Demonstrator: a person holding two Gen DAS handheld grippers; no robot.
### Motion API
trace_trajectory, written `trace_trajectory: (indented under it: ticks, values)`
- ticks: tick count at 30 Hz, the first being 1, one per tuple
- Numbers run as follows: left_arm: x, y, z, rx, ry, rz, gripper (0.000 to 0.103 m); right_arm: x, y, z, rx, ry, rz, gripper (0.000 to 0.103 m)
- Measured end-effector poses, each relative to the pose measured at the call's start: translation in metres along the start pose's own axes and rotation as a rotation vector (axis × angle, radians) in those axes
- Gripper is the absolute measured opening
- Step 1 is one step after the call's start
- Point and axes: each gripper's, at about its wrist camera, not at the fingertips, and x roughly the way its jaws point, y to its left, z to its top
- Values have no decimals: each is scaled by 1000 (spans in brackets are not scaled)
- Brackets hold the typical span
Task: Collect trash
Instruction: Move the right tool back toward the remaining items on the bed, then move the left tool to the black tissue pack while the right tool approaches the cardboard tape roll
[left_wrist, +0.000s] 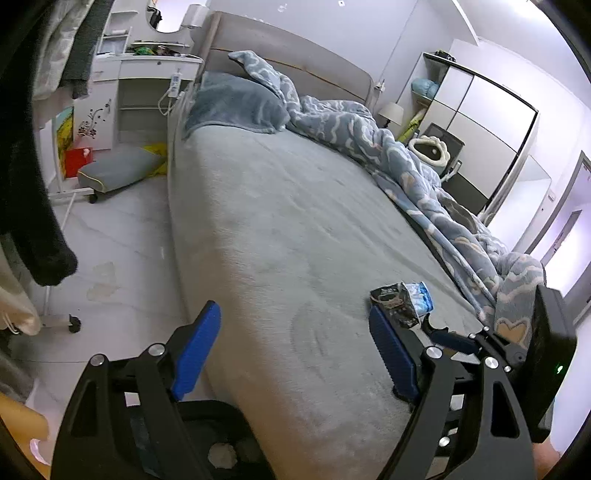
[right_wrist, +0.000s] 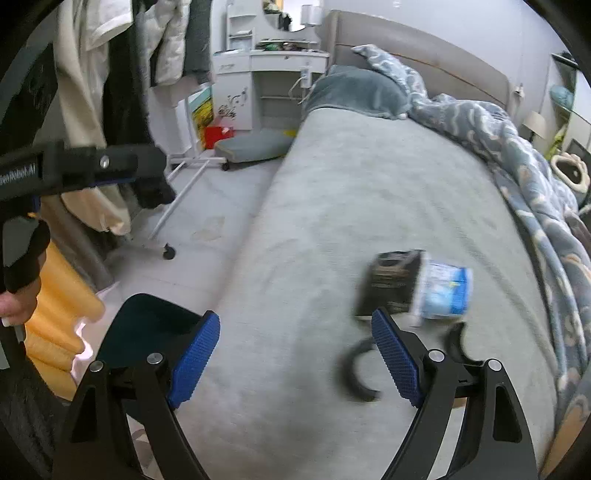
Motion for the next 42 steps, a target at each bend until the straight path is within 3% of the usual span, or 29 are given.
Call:
trace_trajectory:
  ticks: [15,21,42]
  values:
    - [64,-58,-10,51,74,-46,85,-22,-73,-29,65,-64,-44,86]
    - [86,-75,-14,65,101,-61,85,-18,-95,-46,85,-43,-45,86]
    - [150,-111,-28,36,204,-140,85,-12,-131,-74,166,-36,17,86]
